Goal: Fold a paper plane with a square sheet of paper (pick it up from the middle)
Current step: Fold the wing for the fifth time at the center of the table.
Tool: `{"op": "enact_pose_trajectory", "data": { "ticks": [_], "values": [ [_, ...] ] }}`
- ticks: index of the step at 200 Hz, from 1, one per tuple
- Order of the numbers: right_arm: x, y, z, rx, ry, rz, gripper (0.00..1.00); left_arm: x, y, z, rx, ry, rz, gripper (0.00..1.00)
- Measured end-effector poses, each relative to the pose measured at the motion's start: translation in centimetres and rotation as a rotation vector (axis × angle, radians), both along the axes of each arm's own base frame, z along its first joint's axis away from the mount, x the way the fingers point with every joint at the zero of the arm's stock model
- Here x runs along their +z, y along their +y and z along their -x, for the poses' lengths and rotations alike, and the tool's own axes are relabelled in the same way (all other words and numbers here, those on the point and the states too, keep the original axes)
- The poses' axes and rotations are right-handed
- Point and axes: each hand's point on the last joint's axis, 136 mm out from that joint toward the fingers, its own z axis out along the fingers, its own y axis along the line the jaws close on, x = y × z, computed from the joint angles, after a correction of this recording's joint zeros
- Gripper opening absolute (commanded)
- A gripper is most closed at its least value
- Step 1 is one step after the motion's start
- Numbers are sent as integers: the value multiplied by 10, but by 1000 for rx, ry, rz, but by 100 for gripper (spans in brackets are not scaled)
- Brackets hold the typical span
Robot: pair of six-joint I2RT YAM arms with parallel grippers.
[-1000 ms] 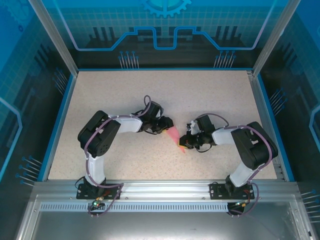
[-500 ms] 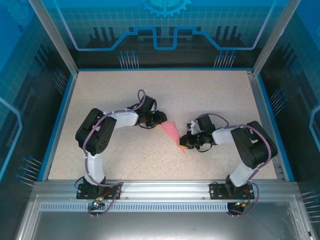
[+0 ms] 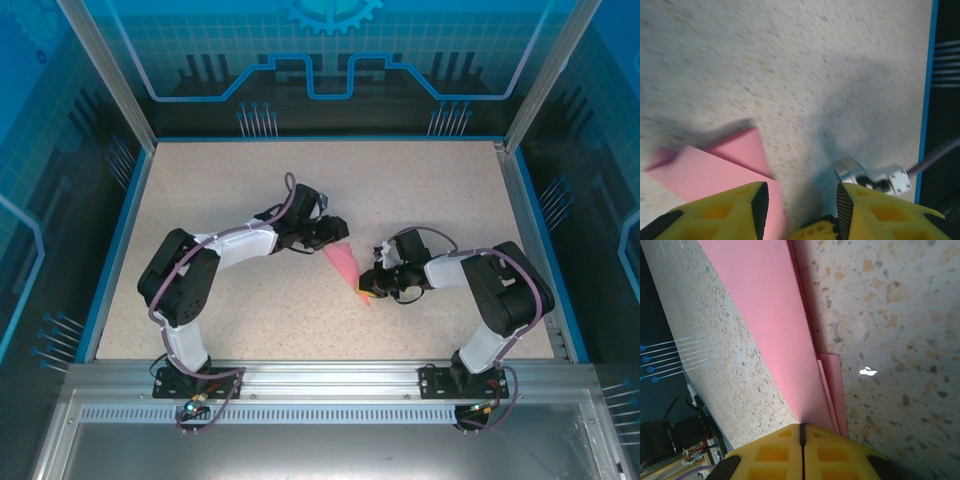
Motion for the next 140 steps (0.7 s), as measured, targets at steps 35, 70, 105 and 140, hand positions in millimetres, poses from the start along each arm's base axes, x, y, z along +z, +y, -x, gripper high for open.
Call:
{"op": "enact_pose_trajectory", "data": {
  "ticks": [35, 70, 105, 140],
  "values": [
    [1, 0, 0, 1, 0, -3, 7, -20, -20, 15, -57, 36, -7, 42],
    [2, 1, -1, 1, 8, 10, 9, -66, -13, 19, -47, 123, -70, 40],
    [2, 7, 0, 29, 0, 100, 9, -70, -10, 16, -36, 129, -82, 39],
    [7, 13, -4, 39, -20, 158, 10, -71, -10, 16, -35, 129, -83, 39]
  ]
}}
